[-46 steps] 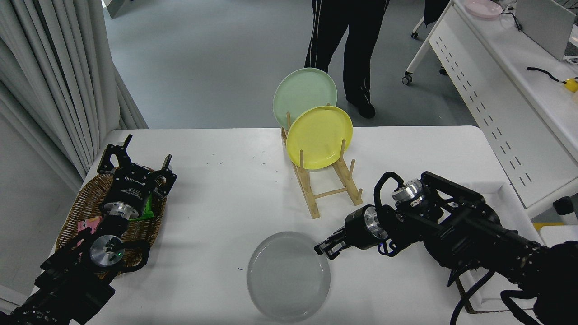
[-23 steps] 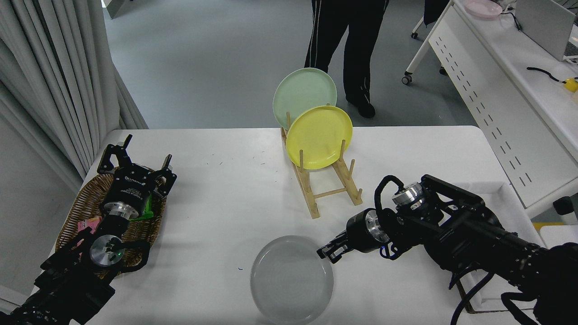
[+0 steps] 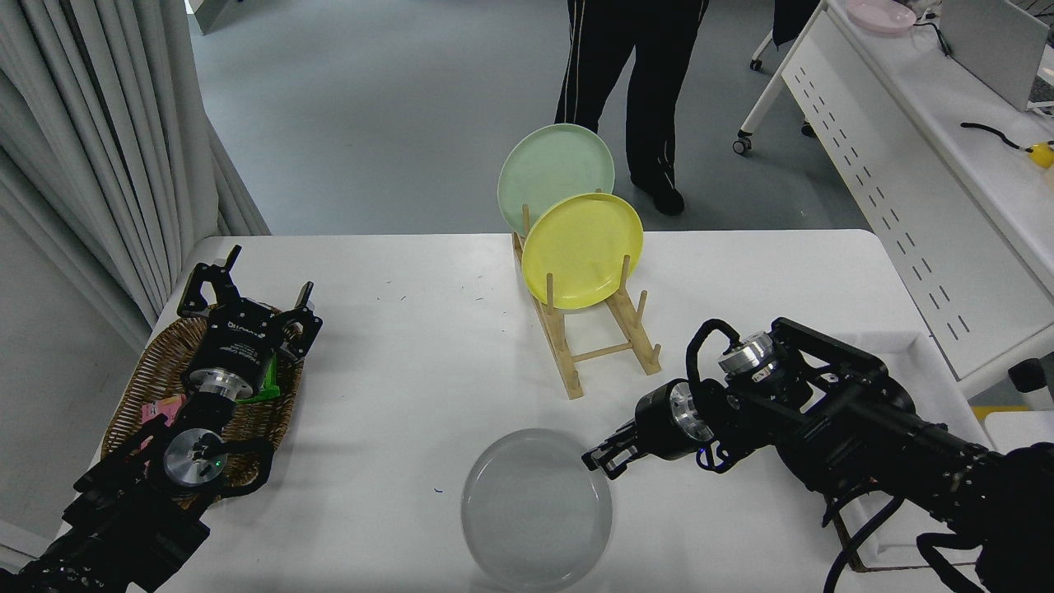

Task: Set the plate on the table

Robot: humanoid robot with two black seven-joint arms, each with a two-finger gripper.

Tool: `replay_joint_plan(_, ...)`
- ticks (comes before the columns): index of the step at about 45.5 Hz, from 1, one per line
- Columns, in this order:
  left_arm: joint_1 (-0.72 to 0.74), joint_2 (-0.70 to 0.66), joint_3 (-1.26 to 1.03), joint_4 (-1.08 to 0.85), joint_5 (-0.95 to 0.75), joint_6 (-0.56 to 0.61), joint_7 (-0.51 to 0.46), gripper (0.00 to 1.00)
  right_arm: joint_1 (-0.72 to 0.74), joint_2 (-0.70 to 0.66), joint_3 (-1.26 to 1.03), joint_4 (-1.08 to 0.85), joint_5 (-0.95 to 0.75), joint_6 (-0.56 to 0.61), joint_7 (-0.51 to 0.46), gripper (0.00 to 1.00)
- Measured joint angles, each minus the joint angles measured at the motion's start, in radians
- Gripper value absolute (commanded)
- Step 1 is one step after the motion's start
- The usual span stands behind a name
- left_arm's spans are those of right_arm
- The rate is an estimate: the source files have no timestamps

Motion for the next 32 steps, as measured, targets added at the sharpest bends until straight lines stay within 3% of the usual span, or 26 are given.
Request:
replay_joint_plan(10, 0.000, 0.000, 0.000, 0.000, 0.000, 0.000, 0.000, 1.00, -0.001, 0.000, 0.001, 0.000, -0.006, 0.000, 0.001, 0.00)
replay_joint_plan(12, 0.000, 0.000, 0.000, 0.000, 0.000, 0.000, 0.000, 1.00, -0.001, 0.000, 0.003, 0.000, -0.006, 0.000, 0.001, 0.07)
replay_joint_plan(17, 0.000, 0.000, 0.000, 0.000, 0.000, 0.000, 0.000, 1.00, -0.001, 0.000, 0.004, 0.000, -0.007, 0.000, 0.001, 0.10)
replay_joint_plan(21, 0.000, 0.000, 0.000, 0.000, 0.000, 0.000, 0.000, 1.00, -0.001, 0.000, 0.005, 0.000, -0.008, 0.000, 0.001, 0.24)
replay_joint_plan(25, 0.000, 0.000, 0.000, 0.000, 0.000, 0.000, 0.000, 1.00, 0.000, 0.000, 0.005, 0.000, -0.009, 0.000, 0.001, 0.29)
replay_joint_plan(29, 0.000, 0.000, 0.000, 0.000, 0.000, 0.000, 0.000, 1.00, 0.000, 0.000, 0.005, -0.001, -0.011, 0.000, 0.001, 0.52)
replay_joint_plan(32, 0.000, 0.000, 0.000, 0.000, 0.000, 0.000, 0.000, 1.00, 0.000, 0.001, 0.006, -0.001, -0.012, 0.000, 0.001, 0.87)
